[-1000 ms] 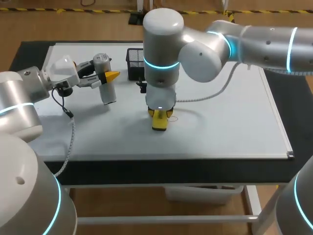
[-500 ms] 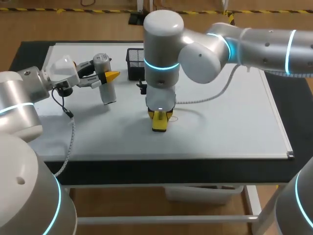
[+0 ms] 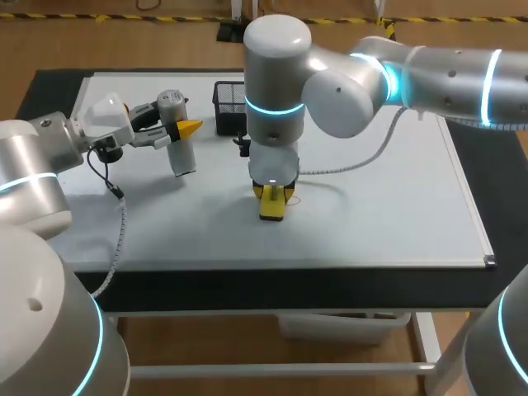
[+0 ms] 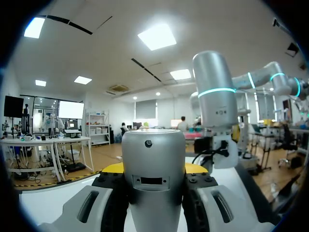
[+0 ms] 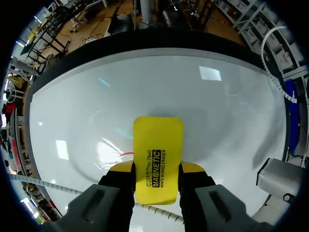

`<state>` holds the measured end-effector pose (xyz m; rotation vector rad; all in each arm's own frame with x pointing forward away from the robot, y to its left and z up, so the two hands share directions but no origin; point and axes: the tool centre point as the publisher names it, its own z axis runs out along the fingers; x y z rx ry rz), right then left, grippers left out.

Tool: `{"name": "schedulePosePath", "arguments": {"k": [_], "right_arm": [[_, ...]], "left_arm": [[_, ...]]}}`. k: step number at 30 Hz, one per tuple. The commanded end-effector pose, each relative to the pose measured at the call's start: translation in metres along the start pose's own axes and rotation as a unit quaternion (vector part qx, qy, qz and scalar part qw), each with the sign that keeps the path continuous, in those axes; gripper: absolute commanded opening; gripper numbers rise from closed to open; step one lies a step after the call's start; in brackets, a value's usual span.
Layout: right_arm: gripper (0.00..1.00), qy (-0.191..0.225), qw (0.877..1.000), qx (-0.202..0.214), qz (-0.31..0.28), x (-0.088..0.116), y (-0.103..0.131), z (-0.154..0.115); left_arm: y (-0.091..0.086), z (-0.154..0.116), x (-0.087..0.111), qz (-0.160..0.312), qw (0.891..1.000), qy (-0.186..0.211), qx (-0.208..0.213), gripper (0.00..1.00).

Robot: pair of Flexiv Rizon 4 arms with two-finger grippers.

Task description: Pick up the inspection probe, press it on each red-marked spot on the whiteboard one by one, put down the probe, pick up the eraser, and wipe off all the red marks.

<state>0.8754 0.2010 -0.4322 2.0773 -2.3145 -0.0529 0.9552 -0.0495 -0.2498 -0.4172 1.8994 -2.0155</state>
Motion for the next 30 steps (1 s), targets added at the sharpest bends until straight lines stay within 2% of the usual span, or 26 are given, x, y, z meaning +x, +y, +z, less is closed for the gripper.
{"name": "schedulePosePath", "arguments": {"k": [1, 30], "right_arm": [[0.00, -0.002, 1.000, 0.004, 0.003, 0.010, 0.001, 0.002], [0.00, 0.011, 0.998, 0.006, 0.054, 0.054, -0.005, 0.004]], "left_arm": [[0.000, 0.000, 0.000, 0.001, 1.000, 0.001, 0.001, 0.00], [0.000, 0.000, 0.000, 0.001, 1.000, 0.001, 0.001, 0.00]]}}
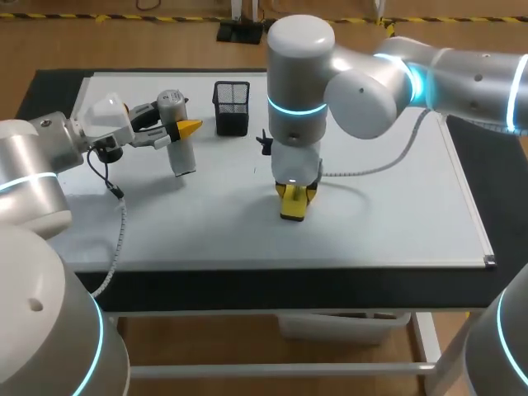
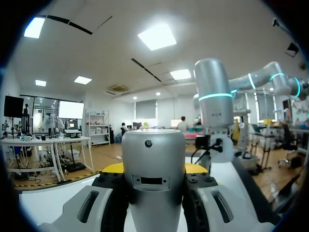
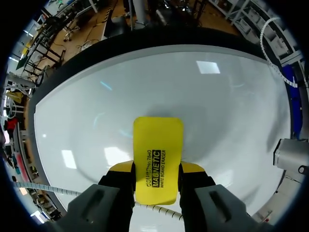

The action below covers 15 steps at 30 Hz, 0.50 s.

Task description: Pick up the inspection probe, press it on each red-marked spot on the whiteboard one by one, put down the probe, pick up the eraser, and wipe off all the red marks.

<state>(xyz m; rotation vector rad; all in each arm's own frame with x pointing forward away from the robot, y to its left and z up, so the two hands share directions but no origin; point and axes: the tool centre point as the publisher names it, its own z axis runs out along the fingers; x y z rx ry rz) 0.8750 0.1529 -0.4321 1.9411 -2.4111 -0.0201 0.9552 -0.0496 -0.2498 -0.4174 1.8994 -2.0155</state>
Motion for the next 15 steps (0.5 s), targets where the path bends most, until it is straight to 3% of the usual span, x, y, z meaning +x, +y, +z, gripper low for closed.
{"name": "schedulePosePath", "arguments": {"k": [1, 15], "right_arm": [[0.00, -0.001, 1.000, 0.004, 0.001, 0.007, -0.001, 0.004], [0.00, -0.007, 0.999, 0.052, 0.014, 0.025, -0.018, -0.040]], "left_arm": [[0.000, 0.000, 0.000, 0.001, 1.000, 0.001, 0.001, 0.00], [0.000, 0.000, 0.000, 0.001, 1.000, 0.001, 0.001, 0.00]]}}
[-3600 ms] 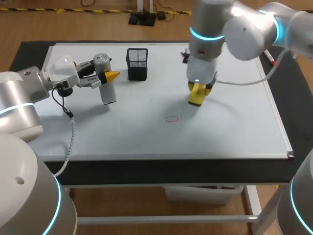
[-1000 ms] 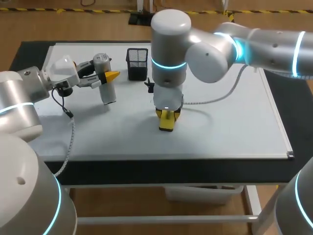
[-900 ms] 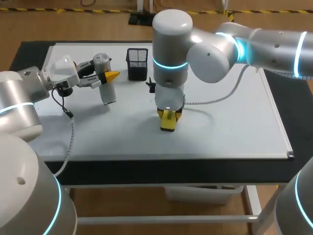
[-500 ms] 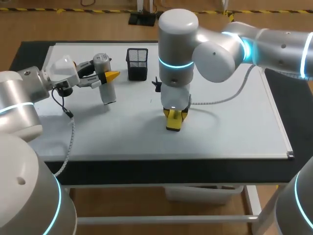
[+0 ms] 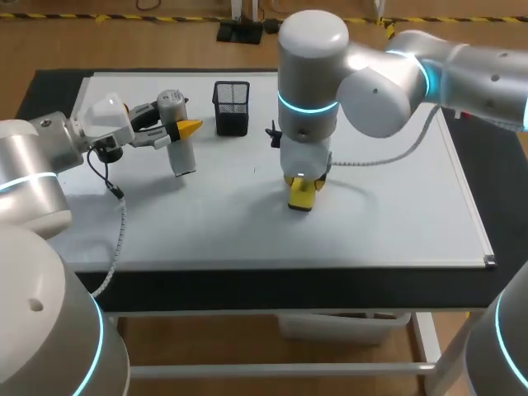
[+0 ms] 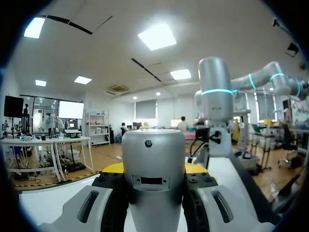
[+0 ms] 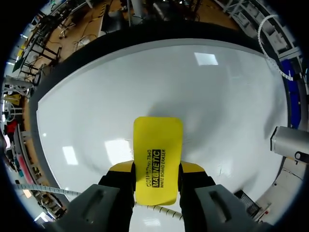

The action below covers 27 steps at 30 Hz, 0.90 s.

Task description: Pick up the inspection probe, press it on each red-marked spot on the whiteboard one by one, put down the probe, pick up the eraser, and wipe off all the red marks.

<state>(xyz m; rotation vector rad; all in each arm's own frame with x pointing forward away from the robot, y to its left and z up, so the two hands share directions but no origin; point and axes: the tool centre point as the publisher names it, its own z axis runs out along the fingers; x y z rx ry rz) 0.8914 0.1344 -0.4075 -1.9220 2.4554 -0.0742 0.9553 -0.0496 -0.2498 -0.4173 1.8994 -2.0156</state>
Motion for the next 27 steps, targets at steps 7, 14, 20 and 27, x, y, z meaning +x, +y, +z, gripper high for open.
{"name": "schedulePosePath", "arguments": {"k": [7, 14, 20, 27], "right_arm": [[0.00, 0.010, 1.000, 0.012, -0.008, 0.009, -0.007, -0.019], [0.00, -0.001, 0.999, -0.006, -0.031, -0.005, 0.000, -0.014], [0.00, -0.017, 0.998, -0.026, -0.060, -0.030, 0.020, 0.000], [0.00, -0.014, 0.996, -0.034, -0.077, -0.040, 0.030, 0.010]], "left_arm": [[0.000, 0.000, 0.000, 0.001, 1.000, 0.001, 0.001, 0.00], [0.000, 0.000, 0.000, 0.001, 1.000, 0.001, 0.001, 0.00], [0.000, 0.000, 0.000, 0.001, 1.000, 0.001, 0.001, 0.00], [0.000, 0.000, 0.000, 0.001, 1.000, 0.001, 0.001, 0.00]]}}
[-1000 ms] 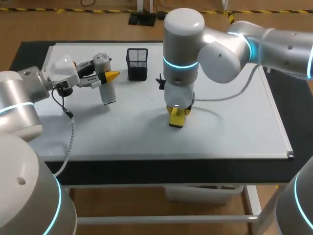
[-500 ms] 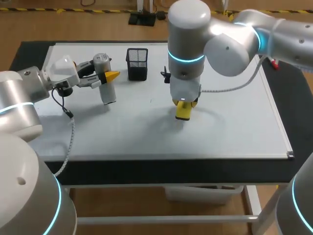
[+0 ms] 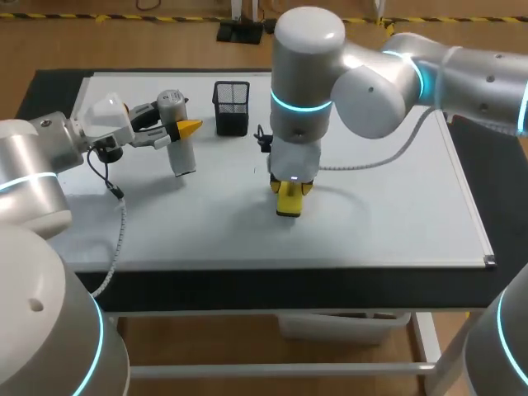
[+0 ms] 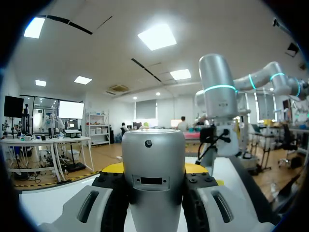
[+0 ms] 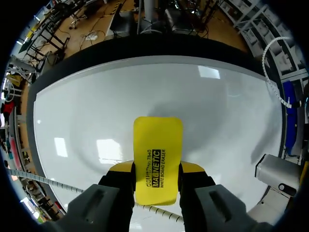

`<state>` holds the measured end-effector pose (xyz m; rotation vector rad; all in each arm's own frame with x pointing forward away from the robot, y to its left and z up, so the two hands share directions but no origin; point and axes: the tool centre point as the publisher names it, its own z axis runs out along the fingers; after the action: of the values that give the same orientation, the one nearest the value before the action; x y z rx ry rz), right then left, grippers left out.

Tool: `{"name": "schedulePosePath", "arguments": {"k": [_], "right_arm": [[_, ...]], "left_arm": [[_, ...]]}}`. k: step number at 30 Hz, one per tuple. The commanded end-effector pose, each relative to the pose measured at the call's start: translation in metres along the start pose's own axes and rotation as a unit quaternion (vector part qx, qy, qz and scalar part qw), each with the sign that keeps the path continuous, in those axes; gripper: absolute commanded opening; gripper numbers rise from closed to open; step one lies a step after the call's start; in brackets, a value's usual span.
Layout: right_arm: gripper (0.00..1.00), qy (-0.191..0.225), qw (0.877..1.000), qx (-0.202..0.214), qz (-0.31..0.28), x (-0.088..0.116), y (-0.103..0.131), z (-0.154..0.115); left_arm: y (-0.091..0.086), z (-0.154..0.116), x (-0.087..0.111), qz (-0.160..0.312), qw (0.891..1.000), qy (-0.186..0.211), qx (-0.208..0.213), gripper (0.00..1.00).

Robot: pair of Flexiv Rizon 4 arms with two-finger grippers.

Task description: Pick up the inspection probe, press it on each red-marked spot on the whiteboard one by one, put down the probe, pick up the eraser, and wipe off all the red marks.

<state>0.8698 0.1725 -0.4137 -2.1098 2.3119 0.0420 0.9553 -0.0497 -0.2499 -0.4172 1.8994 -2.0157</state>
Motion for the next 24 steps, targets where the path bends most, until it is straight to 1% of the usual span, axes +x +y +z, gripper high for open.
{"name": "schedulePosePath", "arguments": {"k": [1, 10, 24], "right_arm": [[0.00, 0.007, 1.000, -0.003, -0.004, -0.008, -0.002, 0.007], [0.00, 0.011, 1.000, -0.009, -0.006, -0.004, 0.000, 0.015], [0.00, 0.017, 1.000, -0.018, 0.014, 0.015, -0.001, 0.021]], "left_arm": [[0.000, 0.000, 0.000, 0.001, 1.000, 0.001, 0.001, 0.00], [0.000, 0.000, 0.000, 0.001, 1.000, 0.001, 0.001, 0.00], [0.000, 0.000, 0.000, 0.001, 1.000, 0.001, 0.001, 0.00]]}}
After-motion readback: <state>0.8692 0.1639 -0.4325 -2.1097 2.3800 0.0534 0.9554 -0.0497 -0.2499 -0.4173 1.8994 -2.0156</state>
